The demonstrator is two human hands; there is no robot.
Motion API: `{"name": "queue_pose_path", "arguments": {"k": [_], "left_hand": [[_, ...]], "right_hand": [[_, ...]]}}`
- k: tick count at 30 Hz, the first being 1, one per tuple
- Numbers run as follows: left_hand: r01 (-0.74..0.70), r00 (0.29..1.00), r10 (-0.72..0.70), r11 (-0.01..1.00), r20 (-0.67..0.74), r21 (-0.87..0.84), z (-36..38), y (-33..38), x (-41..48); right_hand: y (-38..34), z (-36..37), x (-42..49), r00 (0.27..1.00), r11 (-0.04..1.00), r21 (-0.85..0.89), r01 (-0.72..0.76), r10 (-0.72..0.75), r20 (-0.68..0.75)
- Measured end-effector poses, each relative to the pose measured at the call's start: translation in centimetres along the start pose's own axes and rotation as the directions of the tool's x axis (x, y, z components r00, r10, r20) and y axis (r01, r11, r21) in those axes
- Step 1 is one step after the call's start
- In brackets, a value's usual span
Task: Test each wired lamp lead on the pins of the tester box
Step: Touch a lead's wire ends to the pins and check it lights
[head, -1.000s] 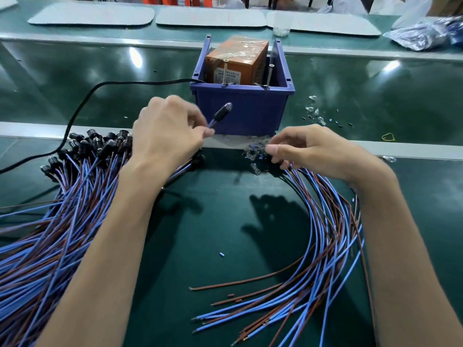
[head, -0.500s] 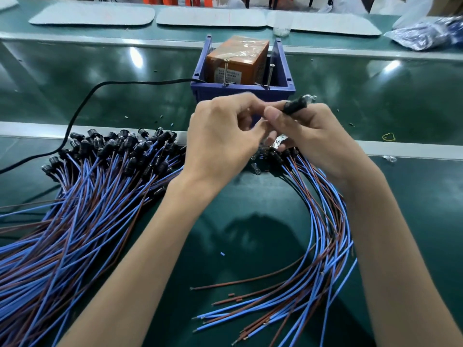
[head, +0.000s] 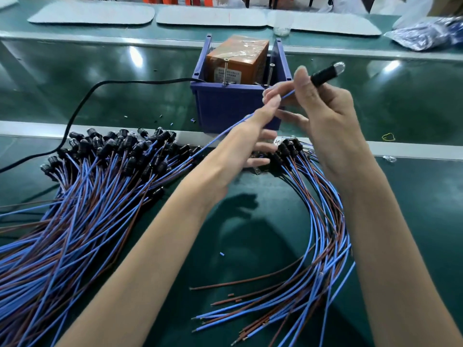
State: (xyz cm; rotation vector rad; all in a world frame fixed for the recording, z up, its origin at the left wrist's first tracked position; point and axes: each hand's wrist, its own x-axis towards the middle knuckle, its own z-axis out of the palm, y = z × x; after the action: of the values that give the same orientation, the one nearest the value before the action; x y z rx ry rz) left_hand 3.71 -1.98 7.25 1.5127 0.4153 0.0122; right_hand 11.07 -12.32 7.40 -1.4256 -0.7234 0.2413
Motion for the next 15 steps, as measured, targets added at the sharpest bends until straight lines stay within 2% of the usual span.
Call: {"name": "queue_pose_path", "arguments": {"k": [4, 9, 12, 15], "left_hand": [[-0.109, 0.990, 0.091, 0.979, -0.106, -0.173, 0.1, 0.2, 0.0], [-0.144, 0.957, 0.005, 0.876, -0.291, -0.460, -1.2, 0.4, 0.2], [-0.149, 0.948, -0.049, 0.804, -0.314, -0.575, -1.5, 0.4, 0.5], [-0.101, 0.954, -0.137, 0.689, -0.267, -0.718, -2.0, 0.3, 0.7]], "right_hand": [[-0.2, 0.4, 0.1, 0.999, 0.997, 0.082, -0.008, 0.011, -0.044], [-0.4, 0.3, 0.1, 0.996, 0.984, 0.180, 0.013, 0.002, -0.087], [-0.5, 0.3, 0.2, 0.991, 0.965, 0.260, 0.029, 0.006, -0.132], [-0.5, 0.6, 0.1, 0.983, 0.948, 0.317, 0.038, 0.021, -0.180]]}}
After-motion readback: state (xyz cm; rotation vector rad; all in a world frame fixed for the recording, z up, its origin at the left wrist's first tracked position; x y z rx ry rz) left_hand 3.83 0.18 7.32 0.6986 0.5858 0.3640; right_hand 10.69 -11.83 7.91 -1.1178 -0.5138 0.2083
